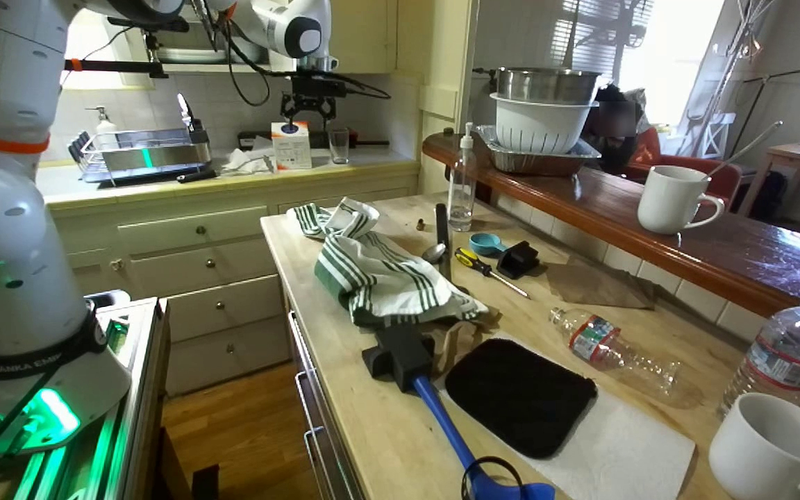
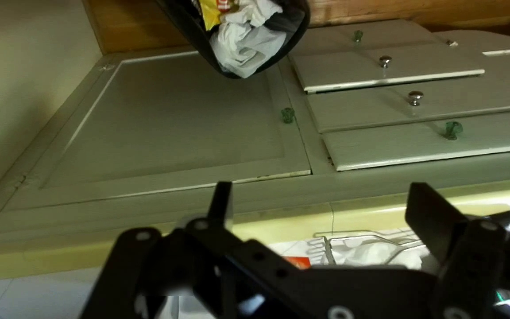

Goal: Pick up one crumpled napkin and throw it over the left side of the counter.

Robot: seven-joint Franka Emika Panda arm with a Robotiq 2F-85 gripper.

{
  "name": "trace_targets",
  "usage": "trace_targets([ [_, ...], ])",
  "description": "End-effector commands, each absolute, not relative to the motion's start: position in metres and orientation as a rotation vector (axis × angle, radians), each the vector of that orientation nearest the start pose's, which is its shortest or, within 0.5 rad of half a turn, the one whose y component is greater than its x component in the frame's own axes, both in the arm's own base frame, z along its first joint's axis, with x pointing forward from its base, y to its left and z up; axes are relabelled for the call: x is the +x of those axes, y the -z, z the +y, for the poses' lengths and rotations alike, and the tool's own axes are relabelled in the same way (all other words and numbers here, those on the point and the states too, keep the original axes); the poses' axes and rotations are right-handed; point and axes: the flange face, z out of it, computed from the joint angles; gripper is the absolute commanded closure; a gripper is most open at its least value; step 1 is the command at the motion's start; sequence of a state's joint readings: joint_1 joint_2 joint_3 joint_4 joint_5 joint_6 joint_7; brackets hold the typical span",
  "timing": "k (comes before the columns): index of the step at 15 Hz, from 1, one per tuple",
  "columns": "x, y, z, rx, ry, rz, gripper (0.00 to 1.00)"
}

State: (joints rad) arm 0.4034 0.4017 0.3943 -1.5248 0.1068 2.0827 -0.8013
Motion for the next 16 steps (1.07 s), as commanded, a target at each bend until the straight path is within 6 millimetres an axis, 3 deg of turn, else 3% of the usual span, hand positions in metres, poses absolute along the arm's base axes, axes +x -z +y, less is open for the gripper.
trace_targets([
  [1, 0.458, -0.535, 0.434, -2.301, 0.086, -1.872, 0.0],
  [4, 0.419, -0.584, 0.387, -2.43, -0.092, -1.774, 0.0],
  [9, 0.374, -0.65, 0.29, -2.713, -0.129, -1.472, 0.0],
  [10, 0.397, -0.645, 0.326, -2.63, -0.111, -1.59, 0.0],
  [13, 0.381, -0.663, 0.291, -2.703, -0.083, -1.507, 0.0],
  [16, 0.377, -0.656, 0.291, -2.712, -0.106, -1.498, 0.0],
])
